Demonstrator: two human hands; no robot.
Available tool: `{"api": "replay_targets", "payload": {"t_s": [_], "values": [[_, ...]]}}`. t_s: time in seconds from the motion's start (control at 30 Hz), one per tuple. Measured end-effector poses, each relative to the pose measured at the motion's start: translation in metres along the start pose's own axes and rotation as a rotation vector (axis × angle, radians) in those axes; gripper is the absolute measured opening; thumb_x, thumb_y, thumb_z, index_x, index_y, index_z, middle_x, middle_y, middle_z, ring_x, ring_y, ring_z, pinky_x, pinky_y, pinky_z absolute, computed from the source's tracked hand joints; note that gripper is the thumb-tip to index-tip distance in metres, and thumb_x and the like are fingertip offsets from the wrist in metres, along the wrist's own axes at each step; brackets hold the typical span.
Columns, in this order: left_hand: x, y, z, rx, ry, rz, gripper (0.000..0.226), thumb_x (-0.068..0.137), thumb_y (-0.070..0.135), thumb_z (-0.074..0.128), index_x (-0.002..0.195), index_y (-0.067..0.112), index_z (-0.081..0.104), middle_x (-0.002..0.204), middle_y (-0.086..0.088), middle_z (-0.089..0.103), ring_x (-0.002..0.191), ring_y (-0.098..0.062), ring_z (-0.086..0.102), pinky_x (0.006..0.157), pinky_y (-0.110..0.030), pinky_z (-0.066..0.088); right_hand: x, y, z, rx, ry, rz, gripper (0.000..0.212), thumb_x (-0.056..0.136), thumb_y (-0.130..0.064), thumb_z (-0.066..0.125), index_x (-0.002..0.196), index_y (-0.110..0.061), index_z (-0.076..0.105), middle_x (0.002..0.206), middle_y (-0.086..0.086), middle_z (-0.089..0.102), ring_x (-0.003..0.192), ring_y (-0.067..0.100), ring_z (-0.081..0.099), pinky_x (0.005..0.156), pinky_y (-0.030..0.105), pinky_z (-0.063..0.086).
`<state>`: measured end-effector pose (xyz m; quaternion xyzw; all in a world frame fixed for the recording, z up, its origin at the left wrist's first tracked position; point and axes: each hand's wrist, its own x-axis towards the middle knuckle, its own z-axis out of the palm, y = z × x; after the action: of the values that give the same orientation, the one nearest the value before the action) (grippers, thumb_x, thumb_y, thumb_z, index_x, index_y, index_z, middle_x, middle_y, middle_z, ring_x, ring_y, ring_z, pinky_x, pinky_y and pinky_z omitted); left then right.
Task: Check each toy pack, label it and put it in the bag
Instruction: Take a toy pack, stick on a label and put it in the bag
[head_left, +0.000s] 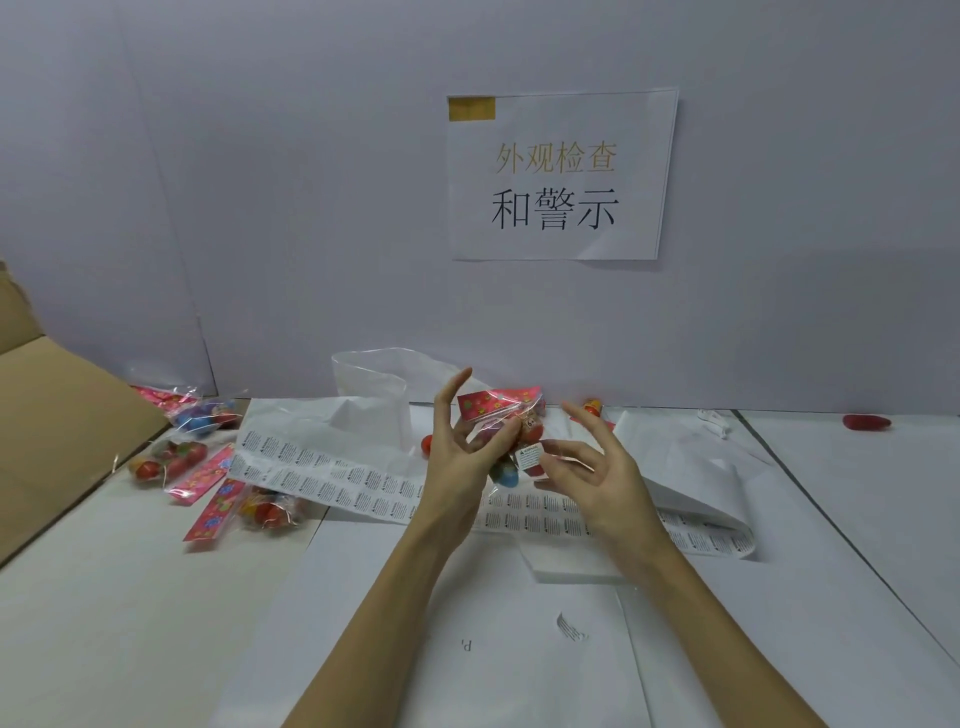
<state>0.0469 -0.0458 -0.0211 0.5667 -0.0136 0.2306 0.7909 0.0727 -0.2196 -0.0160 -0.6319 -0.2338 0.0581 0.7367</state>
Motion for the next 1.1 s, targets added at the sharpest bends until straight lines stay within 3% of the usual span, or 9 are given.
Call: {"api": "replay_targets", "payload": {"t_s": [0.13,0.37,0.53,0.67,0.8,0.9,1.0,1.07,1.1], "values": [[-0.001,0.002,0.003,-0.006,0.013,0.023,0.080,0.079,0.023,0.089,0.142,0.050,0.048,0.126,-0.012,0.071,0.110,-0.032,0.074,0.082,-0.033,0.062,0.002,0.002,0.001,0.012,-0.003,0.036,0.050,0.094,-0.016,0.075,0.140,-0.028,0.058,0.106,-0.015,0.076,0.096,0.018,0.077,0.075,0.020,0.060],[-0.004,0.000,0.010,0.105,0.088,0.047,0.061,0.088,0.040,0.076,0.138,0.052,0.042,0.129,-0.011,0.065,0.111,-0.028,0.073,0.094,-0.042,0.061,0.006,0.005,-0.003,0.093,0.110,0.051,0.027,0.095,-0.012,0.073,0.116,-0.030,0.071,0.109,-0.009,0.078,0.103,0.020,0.076,0.081,0.025,0.062],[-0.004,-0.001,0.009,0.129,0.059,0.089,0.054,0.095,0.021,0.073,0.135,0.046,0.046,0.120,0.002,0.071,0.107,-0.020,0.074,0.083,-0.029,0.061,0.007,0.007,-0.003,0.127,0.133,0.106,0.025,0.100,-0.007,0.066,0.117,-0.024,0.071,0.108,-0.004,0.079,0.103,0.021,0.077,0.080,0.026,0.062],[-0.006,-0.002,0.009,0.180,0.030,0.109,0.030,0.095,0.028,0.074,0.122,0.037,0.064,0.117,0.005,0.074,0.107,-0.018,0.074,0.082,-0.024,0.060,0.006,0.006,-0.004,0.253,0.136,0.160,0.024,0.104,-0.003,0.058,0.121,-0.014,0.070,0.108,0.006,0.079,0.104,0.024,0.076,0.079,0.027,0.062],[-0.007,-0.008,0.012,0.235,-0.074,0.034,0.044,0.094,0.027,0.075,0.132,0.041,0.057,0.127,0.017,0.068,0.114,-0.006,0.069,0.084,-0.019,0.057,0.006,0.005,-0.007,0.298,0.155,0.162,0.023,0.103,-0.005,0.058,0.122,-0.011,0.070,0.109,0.007,0.079,0.105,0.024,0.076,0.082,0.029,0.063],[-0.007,-0.012,0.012,0.353,-0.102,0.064,0.045,0.098,0.022,0.072,0.129,0.049,0.055,0.130,0.024,0.062,0.117,0.000,0.064,0.082,-0.015,0.055,0.007,0.006,-0.004,0.241,0.179,0.121,0.022,0.104,-0.005,0.058,0.119,-0.011,0.072,0.111,0.010,0.078,0.104,0.025,0.076,0.084,0.032,0.063],[-0.008,-0.015,0.011,0.581,0.014,0.173,0.033,0.100,0.027,0.070,0.124,0.046,0.060,0.136,0.013,0.050,0.126,-0.007,0.056,0.094,-0.024,0.056,0.005,0.006,0.000,0.070,0.147,-0.046,0.023,0.104,-0.005,0.058,0.117,-0.013,0.075,0.114,0.006,0.077,0.107,0.023,0.074,0.091,0.035,0.062],[-0.010,-0.008,0.016,0.378,-0.007,0.021,0.020,0.106,0.042,0.057,0.121,0.036,0.069,0.132,0.004,0.060,0.119,-0.014,0.063,0.099,-0.031,0.056,0.001,0.006,0.002,-0.137,0.077,-0.182,0.026,0.104,-0.004,0.058,0.118,-0.017,0.076,0.121,0.001,0.073,0.114,0.017,0.070,0.096,0.034,0.059],[-0.010,-0.006,0.017,0.242,-0.045,-0.086,0.033,0.108,0.047,0.048,0.118,0.027,0.072,0.126,-0.002,0.068,0.113,-0.017,0.068,0.097,-0.034,0.057,-0.001,0.007,0.003,-0.283,0.037,-0.262,0.028,0.103,-0.003,0.060,0.119,-0.018,0.077,0.124,-0.001,0.069,0.119,0.015,0.065,0.100,0.031,0.056]]}}
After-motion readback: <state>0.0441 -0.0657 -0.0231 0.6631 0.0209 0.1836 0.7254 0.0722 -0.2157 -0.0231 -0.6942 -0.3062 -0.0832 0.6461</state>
